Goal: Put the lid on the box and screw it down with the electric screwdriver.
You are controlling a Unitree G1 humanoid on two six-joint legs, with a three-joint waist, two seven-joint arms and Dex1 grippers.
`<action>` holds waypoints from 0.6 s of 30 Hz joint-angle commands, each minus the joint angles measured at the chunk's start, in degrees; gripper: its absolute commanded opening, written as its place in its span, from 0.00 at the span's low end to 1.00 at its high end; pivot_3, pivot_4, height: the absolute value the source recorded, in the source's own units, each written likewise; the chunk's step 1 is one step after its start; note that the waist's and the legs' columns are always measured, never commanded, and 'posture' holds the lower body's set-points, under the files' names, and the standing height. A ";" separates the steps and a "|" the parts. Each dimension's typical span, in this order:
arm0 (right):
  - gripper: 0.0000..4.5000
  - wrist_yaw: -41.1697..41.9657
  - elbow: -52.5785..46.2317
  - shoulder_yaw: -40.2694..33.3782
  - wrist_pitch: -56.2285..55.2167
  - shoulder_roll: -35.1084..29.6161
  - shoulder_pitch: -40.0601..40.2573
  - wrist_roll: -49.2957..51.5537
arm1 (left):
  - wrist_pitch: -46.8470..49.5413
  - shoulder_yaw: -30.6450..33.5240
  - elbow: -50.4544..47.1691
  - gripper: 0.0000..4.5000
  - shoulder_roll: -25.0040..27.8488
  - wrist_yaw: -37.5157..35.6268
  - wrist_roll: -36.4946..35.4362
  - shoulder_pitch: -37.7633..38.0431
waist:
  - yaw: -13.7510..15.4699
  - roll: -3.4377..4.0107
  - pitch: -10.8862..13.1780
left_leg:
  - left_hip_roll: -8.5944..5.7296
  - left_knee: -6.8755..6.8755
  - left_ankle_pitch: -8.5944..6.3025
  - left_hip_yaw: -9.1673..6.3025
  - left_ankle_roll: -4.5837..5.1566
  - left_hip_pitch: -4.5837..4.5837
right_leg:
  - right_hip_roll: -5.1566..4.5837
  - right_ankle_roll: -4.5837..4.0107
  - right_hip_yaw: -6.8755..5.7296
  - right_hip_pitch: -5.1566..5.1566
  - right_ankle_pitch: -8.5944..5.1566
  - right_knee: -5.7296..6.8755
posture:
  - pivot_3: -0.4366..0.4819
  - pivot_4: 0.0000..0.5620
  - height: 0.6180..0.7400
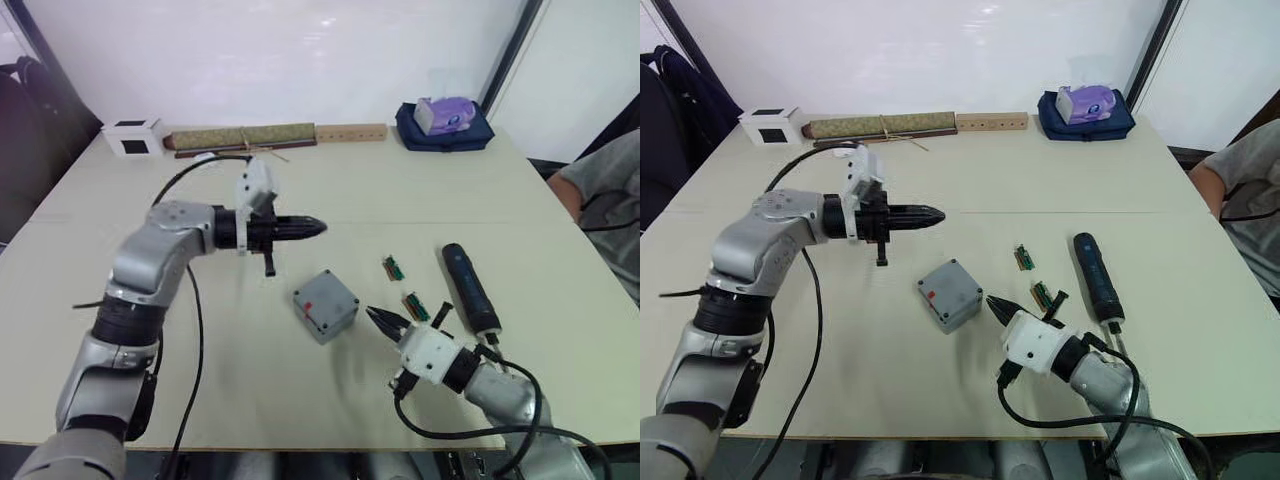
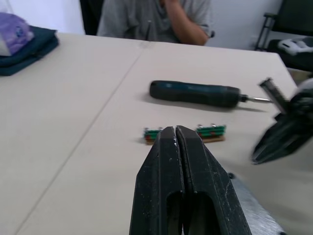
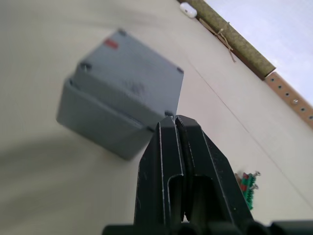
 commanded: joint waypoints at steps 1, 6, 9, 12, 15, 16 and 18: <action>0.00 2.53 -5.28 0.10 6.15 -0.81 0.26 5.42 | -6.89 -2.69 4.87 0.00 1.74 -2.15 5.05 0.82 | 0.06 0.00 0.00 | 0.00 0.00 0.00 0.00 0.00 0.00 | 0.01 -0.01 0.00 -0.01 0.00 0.01 | 0.48 0.27 1.00; 0.00 4.00 -8.58 0.04 14.59 -1.29 -0.18 11.10 | -11.15 -4.48 10.69 0.00 0.93 -4.09 7.38 1.26 | 0.36 -0.04 0.03 | 0.00 -0.01 0.00 0.02 0.00 -0.05 | -0.04 -0.02 -0.02 -0.03 -0.01 0.00 | 0.48 0.27 1.00; 0.00 3.75 -9.60 0.03 17.52 -1.23 -0.61 13.03 | -11.57 -4.88 10.93 0.00 0.44 -4.87 7.80 1.87 | 0.44 -0.04 0.03 | 0.00 -0.01 0.00 0.01 0.00 -0.07 | -0.06 -0.02 -0.02 -0.03 -0.01 -0.02 | 0.48 0.27 1.00; 0.00 3.43 -9.78 0.08 19.33 -1.58 -1.19 14.14 | -12.44 -5.64 10.72 0.00 0.28 -5.53 8.80 2.69 | 0.37 -0.04 0.03 | 0.00 -0.01 0.00 0.01 0.00 -0.07 | -0.06 -0.02 -0.02 -0.03 -0.01 -0.02 | 0.48 0.27 1.00; 0.00 2.62 -9.00 0.66 20.44 -1.18 -2.23 14.65 | -12.51 -6.30 10.00 0.00 -0.03 -6.28 8.82 3.98 | 0.09 -0.04 0.03 | 0.01 -0.01 0.00 0.02 0.00 -0.06 | -0.03 -0.02 -0.01 -0.05 -0.01 -0.02 | 0.48 0.27 1.00; 0.00 1.86 -8.04 0.63 21.10 -0.10 -2.49 15.42 | -11.50 -6.07 9.85 0.00 -0.46 -6.24 8.16 4.30 | 0.10 -0.04 0.03 | 0.04 -0.02 0.00 0.01 0.00 -0.07 | 0.00 -0.02 -0.01 -0.07 -0.01 -0.01 | 0.48 0.27 1.00; 0.00 0.82 -6.51 1.06 21.30 0.91 -2.70 15.67 | -11.59 -6.17 9.90 0.00 -0.76 -6.16 8.41 4.89 | 0.24 -0.04 0.03 | 0.06 -0.02 0.00 0.00 0.00 -0.07 | 0.01 -0.02 -0.02 -0.07 -0.01 0.00 | 0.48 0.27 1.00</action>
